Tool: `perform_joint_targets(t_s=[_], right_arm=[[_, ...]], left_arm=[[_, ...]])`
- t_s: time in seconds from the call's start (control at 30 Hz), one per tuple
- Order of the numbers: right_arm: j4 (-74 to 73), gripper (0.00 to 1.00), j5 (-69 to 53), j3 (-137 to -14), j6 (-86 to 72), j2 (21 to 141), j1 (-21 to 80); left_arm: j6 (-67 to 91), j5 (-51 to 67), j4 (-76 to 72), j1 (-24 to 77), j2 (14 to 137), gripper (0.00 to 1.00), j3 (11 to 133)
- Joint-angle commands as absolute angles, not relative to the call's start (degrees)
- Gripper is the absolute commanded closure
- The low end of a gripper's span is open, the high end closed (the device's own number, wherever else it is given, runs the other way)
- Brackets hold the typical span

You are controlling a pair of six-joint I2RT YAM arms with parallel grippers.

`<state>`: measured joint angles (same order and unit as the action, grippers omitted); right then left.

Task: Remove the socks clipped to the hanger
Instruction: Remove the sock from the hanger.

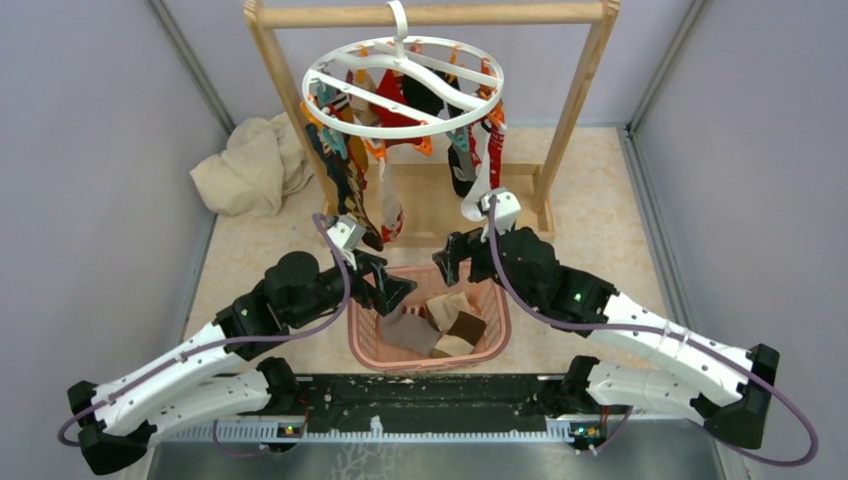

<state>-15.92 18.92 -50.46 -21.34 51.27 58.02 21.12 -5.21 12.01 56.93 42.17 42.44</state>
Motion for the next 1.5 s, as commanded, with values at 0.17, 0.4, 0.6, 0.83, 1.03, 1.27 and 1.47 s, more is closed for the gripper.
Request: perform_joint_targets(t_s=[0.17,0.4,0.6,0.83,1.03,1.27,1.47], right_arm=[[-21.6,0.02,20.5,-58.8,-27.8,58.3,58.3],[-18.7,0.01,18.1,-57.2,-23.9,56.9,57.6],[-14.4,0.02,16.9,-52.0,-20.8,50.2,56.0],[-7.7,0.02,9.3,-48.5,-20.3,47.3,53.7],[-9.7,0.02,13.7,-52.3,-17.9,51.8,53.4],[-8.0,0.02,13.2,-52.0,-17.6,52.8,53.3],[-8.6,0.01,13.4,-51.7,-17.2,52.1,53.3]], left_arm=[[22.3,-6.9,11.4,57.4,44.5,0.01,44.0],[22.8,-4.8,6.2,57.3,44.8,0.01,42.4],[21.4,-7.3,8.6,57.4,44.8,0.01,44.6],[20.8,-10.7,9.1,57.4,43.6,0.01,44.8],[20.5,-13.7,8.4,57.4,42.2,0.01,44.1],[19.8,-13.6,6.8,57.3,40.9,0.01,42.9],[20.0,-11.1,4.9,57.4,39.9,0.01,41.5]])
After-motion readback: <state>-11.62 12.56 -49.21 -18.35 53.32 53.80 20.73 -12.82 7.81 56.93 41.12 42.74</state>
